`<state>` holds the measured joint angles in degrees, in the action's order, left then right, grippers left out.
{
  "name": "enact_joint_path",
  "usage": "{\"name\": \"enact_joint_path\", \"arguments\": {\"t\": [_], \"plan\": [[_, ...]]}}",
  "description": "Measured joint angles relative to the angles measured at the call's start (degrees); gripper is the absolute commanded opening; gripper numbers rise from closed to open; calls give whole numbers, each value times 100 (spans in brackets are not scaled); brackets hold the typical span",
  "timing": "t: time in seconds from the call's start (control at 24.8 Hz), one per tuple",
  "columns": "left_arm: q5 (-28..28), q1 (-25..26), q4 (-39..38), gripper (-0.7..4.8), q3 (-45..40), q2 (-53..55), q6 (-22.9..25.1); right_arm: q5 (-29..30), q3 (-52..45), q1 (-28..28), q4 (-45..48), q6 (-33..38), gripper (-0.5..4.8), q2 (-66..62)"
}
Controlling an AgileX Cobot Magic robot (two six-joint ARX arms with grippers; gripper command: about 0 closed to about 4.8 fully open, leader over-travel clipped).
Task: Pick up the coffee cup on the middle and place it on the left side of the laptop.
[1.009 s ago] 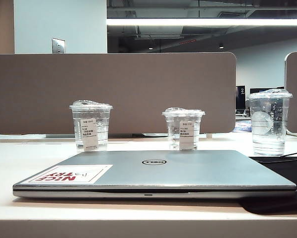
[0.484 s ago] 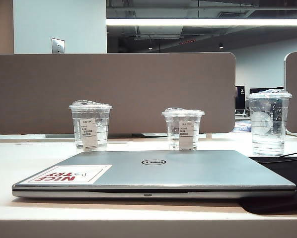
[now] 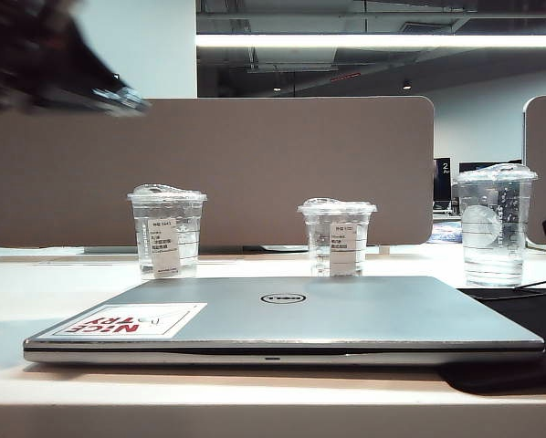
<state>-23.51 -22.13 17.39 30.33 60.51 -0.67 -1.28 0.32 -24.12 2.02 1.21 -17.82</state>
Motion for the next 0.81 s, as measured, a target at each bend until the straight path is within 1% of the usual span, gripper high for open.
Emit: {"name": "enact_joint_path", "arguments": {"t": [0.04, 0.2, 0.32, 0.36, 0.4, 0.48, 0.57, 0.77, 0.81], "plan": [[-28, -68, 85, 15, 114, 260, 37, -2, 0, 4, 2, 0, -5, 2], [-133, -343, 579, 190, 789, 1624, 240, -7, 0, 26, 2, 0, -5, 2], [-321, -435, 732, 273, 1266, 2505, 345, -9, 0, 26, 2, 0, -5, 2], [-413, -481, 756, 305, 1445, 2811, 350, -11, 0, 26, -2, 0, -5, 2], [-468, -503, 791, 354, 1611, 3082, 356, -9, 0, 26, 2, 0, -5, 2], [-568, -531, 855, 406, 1893, 3613, 367, -9, 0, 26, 0, 0, -5, 2], [-581, -531, 975, 407, 2092, 4035, 369, -9, 0, 26, 0, 0, -5, 2], [-577, -527, 2472, 408, 2146, 4957, 367, -9, 0, 26, 0, 0, -5, 2], [-577, -525, 2645, 408, 2146, 5047, 367, -9, 0, 26, 0, 0, -5, 2]]}}
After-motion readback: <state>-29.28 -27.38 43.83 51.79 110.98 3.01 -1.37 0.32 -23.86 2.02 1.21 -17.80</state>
